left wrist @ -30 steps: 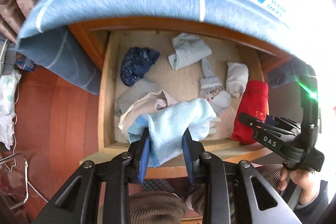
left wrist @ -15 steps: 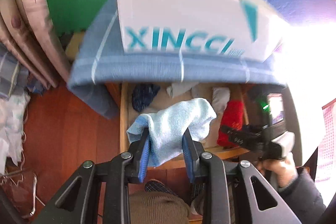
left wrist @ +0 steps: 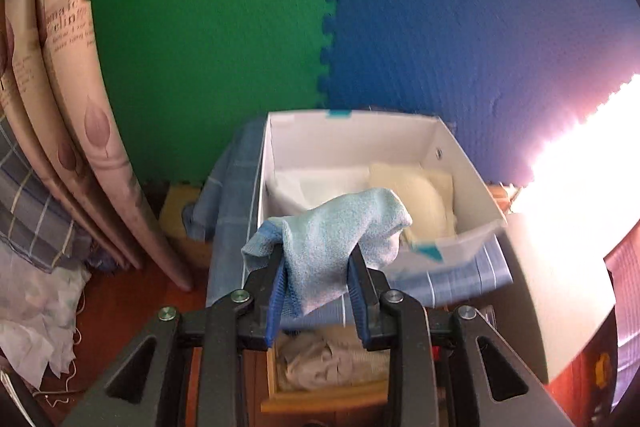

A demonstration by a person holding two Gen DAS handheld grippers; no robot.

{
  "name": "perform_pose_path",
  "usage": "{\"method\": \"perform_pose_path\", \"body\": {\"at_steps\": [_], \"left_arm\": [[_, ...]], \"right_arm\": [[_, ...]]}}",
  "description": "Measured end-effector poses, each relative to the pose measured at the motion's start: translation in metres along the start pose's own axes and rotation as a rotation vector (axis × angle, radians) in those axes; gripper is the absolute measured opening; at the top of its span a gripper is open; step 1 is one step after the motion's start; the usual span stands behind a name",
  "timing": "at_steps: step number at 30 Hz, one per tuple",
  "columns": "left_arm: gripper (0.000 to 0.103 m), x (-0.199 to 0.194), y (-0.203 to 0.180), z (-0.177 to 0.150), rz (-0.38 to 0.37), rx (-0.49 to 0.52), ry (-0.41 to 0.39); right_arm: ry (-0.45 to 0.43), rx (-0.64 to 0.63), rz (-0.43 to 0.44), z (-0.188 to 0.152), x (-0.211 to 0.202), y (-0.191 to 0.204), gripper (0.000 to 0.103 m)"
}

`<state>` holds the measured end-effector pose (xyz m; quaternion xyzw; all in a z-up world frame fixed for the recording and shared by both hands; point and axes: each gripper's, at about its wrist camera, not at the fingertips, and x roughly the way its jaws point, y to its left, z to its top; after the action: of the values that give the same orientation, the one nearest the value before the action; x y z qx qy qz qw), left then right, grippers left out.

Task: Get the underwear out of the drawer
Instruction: 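Lift the light blue sock with the left gripper and carry it into the box, then open the left gripper to release the light blue sock in the box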

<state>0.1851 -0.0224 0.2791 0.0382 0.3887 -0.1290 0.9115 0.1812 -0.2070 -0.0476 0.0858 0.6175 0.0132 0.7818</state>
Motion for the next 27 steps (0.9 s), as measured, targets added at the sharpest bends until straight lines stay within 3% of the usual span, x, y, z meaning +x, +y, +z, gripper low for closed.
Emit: {"method": "perform_pose_path", "body": {"at_steps": [7,16,27], "left_arm": [[0.029,0.055,-0.001,0.033,0.036,-0.023,0.037],[0.029,0.132,-0.009,0.028,0.111,0.032,0.115],[0.03,0.16,0.007,0.02,0.119,0.017,0.155]], "right_arm": [[0.0,0.0,0.002,0.0,0.0,0.0,0.037],[0.004,-0.007,0.015,0.002,0.001,0.001,0.037],[0.006,-0.011,0.02,0.001,0.001,0.0,0.037]]}}
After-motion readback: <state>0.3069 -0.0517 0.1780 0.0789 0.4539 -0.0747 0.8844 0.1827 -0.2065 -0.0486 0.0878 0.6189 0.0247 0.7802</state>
